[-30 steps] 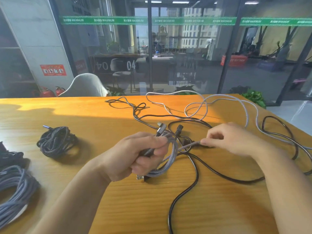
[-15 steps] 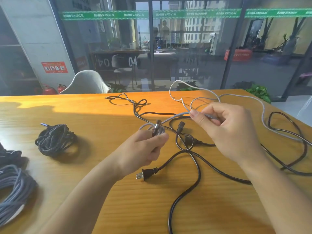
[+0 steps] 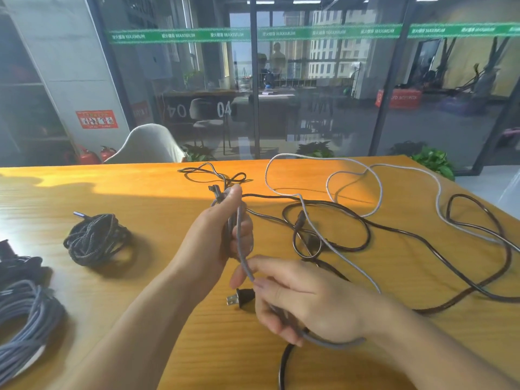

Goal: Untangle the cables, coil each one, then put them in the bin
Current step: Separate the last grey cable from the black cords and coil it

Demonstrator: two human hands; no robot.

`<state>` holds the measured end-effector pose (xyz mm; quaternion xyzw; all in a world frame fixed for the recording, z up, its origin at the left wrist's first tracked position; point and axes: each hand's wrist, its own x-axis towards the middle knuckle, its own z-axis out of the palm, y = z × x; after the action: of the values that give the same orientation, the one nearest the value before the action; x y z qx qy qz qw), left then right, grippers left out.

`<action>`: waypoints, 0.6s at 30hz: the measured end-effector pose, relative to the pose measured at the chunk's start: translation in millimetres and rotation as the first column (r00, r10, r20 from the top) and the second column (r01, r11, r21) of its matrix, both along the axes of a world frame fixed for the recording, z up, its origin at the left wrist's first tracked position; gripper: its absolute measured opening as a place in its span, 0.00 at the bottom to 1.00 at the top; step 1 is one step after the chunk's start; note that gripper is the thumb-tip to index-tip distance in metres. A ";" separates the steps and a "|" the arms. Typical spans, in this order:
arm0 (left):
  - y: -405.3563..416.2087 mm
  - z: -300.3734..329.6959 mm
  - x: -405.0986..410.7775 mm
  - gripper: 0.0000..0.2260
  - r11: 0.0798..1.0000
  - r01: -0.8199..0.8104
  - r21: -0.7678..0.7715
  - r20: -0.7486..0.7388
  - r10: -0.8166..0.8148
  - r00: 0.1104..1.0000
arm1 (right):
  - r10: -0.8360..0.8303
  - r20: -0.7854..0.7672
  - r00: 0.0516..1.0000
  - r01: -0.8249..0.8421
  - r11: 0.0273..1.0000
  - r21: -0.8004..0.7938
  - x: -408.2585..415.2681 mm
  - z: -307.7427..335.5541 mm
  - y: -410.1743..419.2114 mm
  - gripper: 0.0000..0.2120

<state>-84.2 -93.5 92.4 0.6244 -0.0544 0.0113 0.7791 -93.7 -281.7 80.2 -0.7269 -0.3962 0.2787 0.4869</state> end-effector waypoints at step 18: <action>2.0 3.4 -11.9 0.11 0.880 0.447 -0.159 0.020 -0.450 0.893 | -0.091 0.424 0.901 0.261 0.894 -0.363 50.0 -0.3 -30.1 0.30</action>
<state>-96.1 -91.6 95.9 0.5309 -0.1893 -0.1703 0.8083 -43.7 -311.8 79.9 -0.8874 -0.3499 0.1564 0.2562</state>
